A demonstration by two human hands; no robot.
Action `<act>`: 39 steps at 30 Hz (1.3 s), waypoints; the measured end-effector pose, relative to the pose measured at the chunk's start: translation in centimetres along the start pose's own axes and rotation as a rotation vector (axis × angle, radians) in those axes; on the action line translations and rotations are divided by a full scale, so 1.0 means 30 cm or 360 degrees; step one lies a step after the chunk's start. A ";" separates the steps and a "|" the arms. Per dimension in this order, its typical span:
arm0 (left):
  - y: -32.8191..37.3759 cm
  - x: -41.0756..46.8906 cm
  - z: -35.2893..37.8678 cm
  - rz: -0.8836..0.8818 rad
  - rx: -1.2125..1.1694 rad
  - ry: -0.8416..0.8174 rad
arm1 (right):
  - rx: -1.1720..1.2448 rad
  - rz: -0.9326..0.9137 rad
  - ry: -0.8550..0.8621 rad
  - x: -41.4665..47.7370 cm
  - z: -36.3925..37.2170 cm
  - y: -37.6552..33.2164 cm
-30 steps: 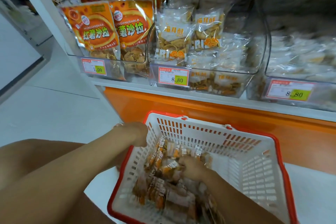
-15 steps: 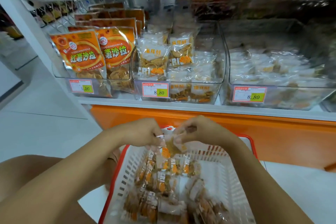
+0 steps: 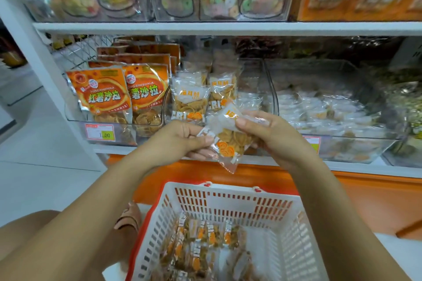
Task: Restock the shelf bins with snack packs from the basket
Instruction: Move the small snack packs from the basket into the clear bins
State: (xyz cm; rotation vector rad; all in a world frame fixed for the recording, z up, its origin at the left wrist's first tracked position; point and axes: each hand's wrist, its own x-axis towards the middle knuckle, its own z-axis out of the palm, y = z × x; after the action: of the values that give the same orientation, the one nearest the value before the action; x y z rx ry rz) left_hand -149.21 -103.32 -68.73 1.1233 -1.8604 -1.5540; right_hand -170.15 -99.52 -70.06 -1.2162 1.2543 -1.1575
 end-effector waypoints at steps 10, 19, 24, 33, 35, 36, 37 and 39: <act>-0.007 0.106 -0.049 0.0356 0.0940 0.0635 | -0.0637 -0.0367 0.0524 0.139 -0.044 -0.201; -0.010 0.201 -0.015 0.0421 0.1747 0.0610 | -0.1126 -0.0028 0.0441 0.372 -0.034 -0.137; 0.007 0.217 -0.020 0.0281 0.1740 0.0946 | -0.0955 -0.0001 0.0323 0.410 -0.022 -0.075; 0.015 0.219 -0.024 0.0273 0.1731 0.0915 | -0.0880 -0.0121 0.0626 0.350 0.017 -0.022; 0.011 0.211 -0.026 0.0314 0.1684 0.0880 | -0.0922 -0.0259 0.0708 0.328 0.023 -0.020; 0.008 0.205 -0.026 0.0352 0.1632 0.0870 | -0.0946 -0.0343 0.0731 0.312 0.027 -0.024; 0.007 0.197 -0.027 0.0397 0.1559 0.0866 | -0.0952 -0.0433 0.0733 0.296 0.030 -0.029; 0.006 0.175 -0.027 0.0476 0.1405 0.0861 | -0.0970 -0.0568 0.0687 0.256 0.039 -0.042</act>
State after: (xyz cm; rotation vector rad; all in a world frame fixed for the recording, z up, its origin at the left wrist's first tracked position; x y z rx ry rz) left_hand -151.56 -108.08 -69.14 1.3336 -2.1880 -0.1672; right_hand -168.90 -107.22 -69.13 -1.7503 1.8558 -1.3954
